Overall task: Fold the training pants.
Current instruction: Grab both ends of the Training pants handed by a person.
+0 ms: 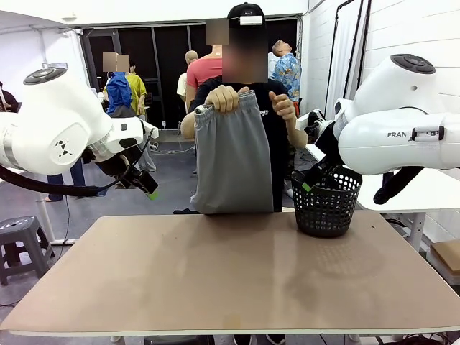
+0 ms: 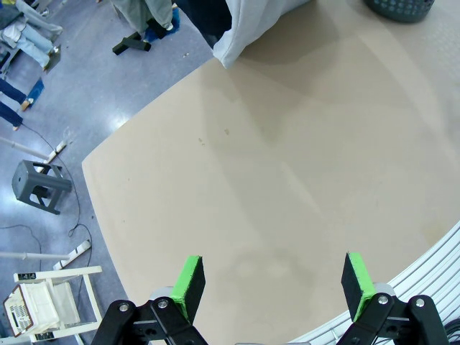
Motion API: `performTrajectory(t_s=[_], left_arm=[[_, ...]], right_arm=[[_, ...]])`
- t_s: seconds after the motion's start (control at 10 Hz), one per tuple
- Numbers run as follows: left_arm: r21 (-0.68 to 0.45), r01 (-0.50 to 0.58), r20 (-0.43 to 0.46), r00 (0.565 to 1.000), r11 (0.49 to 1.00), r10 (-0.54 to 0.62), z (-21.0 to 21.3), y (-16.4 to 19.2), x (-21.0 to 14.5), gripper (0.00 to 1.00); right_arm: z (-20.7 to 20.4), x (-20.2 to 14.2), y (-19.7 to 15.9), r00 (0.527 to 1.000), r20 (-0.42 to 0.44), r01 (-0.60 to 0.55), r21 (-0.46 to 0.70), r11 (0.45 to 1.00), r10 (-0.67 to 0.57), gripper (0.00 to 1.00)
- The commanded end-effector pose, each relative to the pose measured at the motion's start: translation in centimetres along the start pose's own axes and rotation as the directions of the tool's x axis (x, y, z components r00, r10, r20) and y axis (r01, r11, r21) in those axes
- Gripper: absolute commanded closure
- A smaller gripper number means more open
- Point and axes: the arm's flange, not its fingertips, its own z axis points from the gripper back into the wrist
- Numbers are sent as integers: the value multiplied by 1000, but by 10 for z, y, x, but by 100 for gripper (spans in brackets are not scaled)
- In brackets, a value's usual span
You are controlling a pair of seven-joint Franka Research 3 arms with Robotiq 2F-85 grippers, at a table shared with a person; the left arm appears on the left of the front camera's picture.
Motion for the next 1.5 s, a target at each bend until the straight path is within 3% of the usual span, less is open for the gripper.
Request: performTrajectory(t_s=[0.0,1.4], left_arm=[[-4,-1,1,1000,1000,1,0,0,1,0],[-4,-1,1,1000,1000,1,0,0,1,0]], right_arm=[[0,0,0,1000,4,0,10,1000,0,0],[0,0,0,1000,4,0,10,1000,0,0]])
